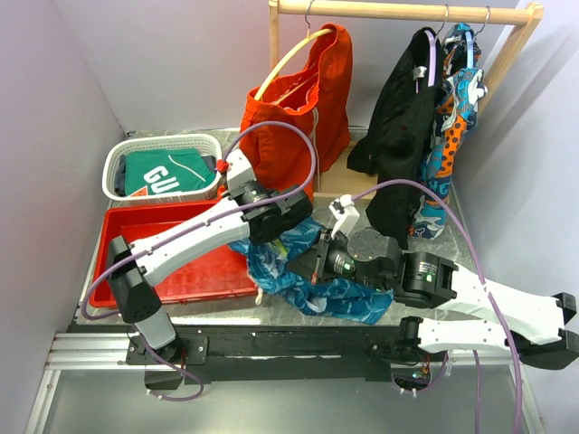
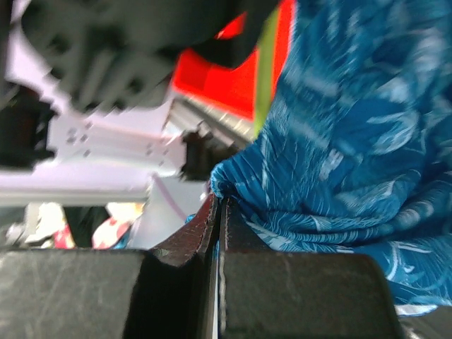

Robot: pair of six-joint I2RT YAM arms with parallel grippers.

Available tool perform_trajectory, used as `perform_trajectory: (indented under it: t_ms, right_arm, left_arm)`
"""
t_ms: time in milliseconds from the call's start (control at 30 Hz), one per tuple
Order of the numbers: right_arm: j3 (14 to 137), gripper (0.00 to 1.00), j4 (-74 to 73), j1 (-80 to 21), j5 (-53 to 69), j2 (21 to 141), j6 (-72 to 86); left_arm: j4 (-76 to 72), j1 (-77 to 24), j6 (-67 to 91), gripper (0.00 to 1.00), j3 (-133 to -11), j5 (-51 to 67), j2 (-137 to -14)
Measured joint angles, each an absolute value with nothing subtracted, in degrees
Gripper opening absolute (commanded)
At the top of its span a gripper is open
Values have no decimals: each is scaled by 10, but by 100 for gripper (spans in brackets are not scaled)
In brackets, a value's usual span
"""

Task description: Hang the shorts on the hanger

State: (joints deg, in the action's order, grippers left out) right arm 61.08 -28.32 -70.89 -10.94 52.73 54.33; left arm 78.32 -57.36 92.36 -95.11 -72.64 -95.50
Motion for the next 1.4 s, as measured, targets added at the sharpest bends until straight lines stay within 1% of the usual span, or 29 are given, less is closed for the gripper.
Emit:
perform_trajectory:
  t_ms: [200,400,500,633,800,933,967,1233,1400]
  right_arm:
    - [636,0,-313,-710,-176,549,535]
    - [639,0,-325,-710,-221,565,528]
    - [643,0,-332,-711,-250,566,524]
    - [655,0,-333,-701,-263,564,511]
    - [674,0,-316,-639,-243,564,483]
    - [731,0,-324,-603,-222,590,451]
    - [761,0,-338,-598,-220,606,441]
    - [931,0,-364,-586,-187,706,393]
    - [980,0,-357,-591,-156,757,391]
  left_arm:
    - [782,-585,874,1,-976,-715,-951]
    - [762,-600,808,1,-977,-695,-913]
    - [725,-605,753,1,-969,-680,-872]
    - [653,-606,663,1,-926,-643,-799]
    - [618,-606,578,1,-902,-592,-732]
    - [595,-606,535,1,-902,-572,-706]
    - [590,-606,526,1,-902,-568,-700]
    - [561,-608,459,1,-908,-524,-666]
    - [530,-620,435,1,-911,-474,-677]
